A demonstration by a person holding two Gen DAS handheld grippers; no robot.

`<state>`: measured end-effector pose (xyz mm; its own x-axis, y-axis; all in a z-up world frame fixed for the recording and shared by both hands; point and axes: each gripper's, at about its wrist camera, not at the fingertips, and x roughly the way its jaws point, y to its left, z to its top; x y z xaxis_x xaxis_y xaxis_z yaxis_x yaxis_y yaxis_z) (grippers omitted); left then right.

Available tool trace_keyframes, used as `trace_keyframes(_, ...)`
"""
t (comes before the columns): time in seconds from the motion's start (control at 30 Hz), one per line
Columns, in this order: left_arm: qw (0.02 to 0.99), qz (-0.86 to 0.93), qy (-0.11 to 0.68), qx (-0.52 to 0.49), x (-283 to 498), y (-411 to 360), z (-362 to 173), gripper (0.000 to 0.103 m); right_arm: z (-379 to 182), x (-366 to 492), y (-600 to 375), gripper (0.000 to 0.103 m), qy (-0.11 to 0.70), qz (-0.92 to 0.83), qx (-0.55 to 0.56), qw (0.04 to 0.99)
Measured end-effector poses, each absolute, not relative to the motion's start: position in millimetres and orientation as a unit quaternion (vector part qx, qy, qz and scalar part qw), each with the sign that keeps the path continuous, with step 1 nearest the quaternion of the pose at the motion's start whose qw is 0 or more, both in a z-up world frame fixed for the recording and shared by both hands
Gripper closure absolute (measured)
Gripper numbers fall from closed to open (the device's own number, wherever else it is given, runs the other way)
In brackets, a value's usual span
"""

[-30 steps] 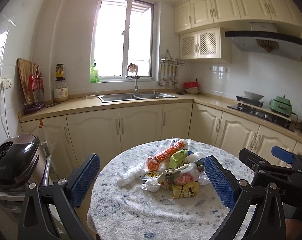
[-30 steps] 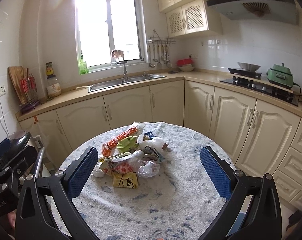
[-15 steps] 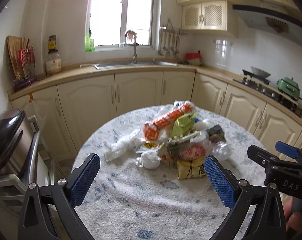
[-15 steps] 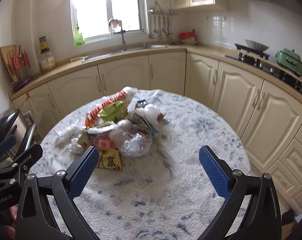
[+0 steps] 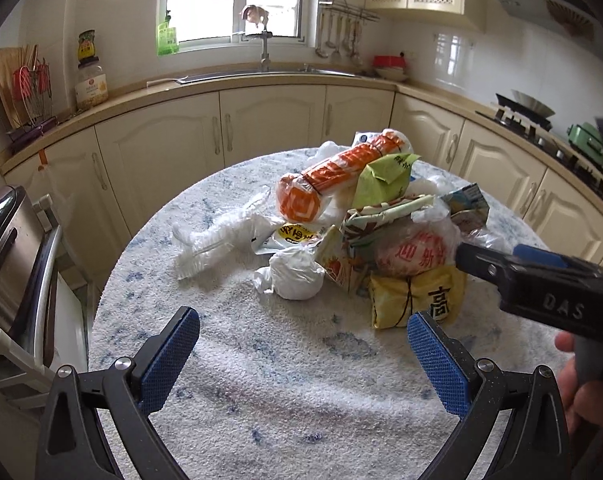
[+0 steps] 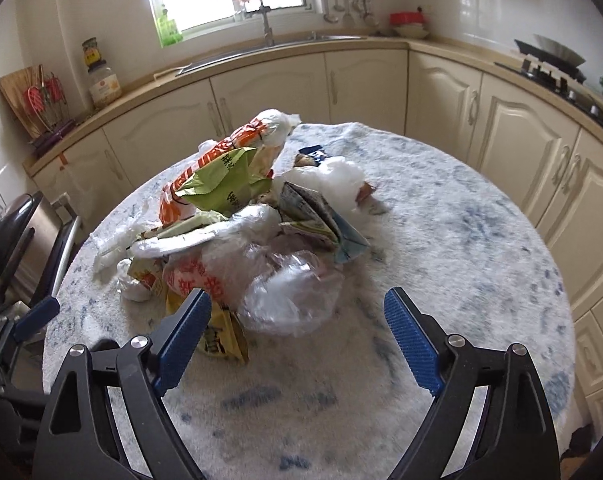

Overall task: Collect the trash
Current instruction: 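Grasp the yellow snack wrapper with the left gripper while the right gripper grasps a clear plastic bag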

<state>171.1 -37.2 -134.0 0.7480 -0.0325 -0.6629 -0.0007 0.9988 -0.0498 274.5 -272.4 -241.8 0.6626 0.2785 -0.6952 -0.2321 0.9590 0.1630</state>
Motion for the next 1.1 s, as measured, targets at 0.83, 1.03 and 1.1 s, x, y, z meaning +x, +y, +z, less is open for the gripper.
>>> trace_keyframes(0.83, 0.918, -0.058, 0.391, 0.024, 186.7, -81.3, -158.4, 0.001, -257.5, 259.5, -321.7, 0.070, 0.390, 0.179, 0.105, 0.897)
trace_keyframes(1.03, 0.912, -0.075, 0.400, 0.057, 213.8, -97.2, -160.7, 0.001, -257.5, 249.1, -342.7, 0.070, 0.386, 0.174, 0.129, 0.897)
trace_keyframes(1.1, 0.908, -0.079, 0.405, 0.066, 223.5, -99.7, -163.4, 0.001, -258.8, 246.8, -347.5, 0.070, 0.386, 0.172, 0.134, 0.896)
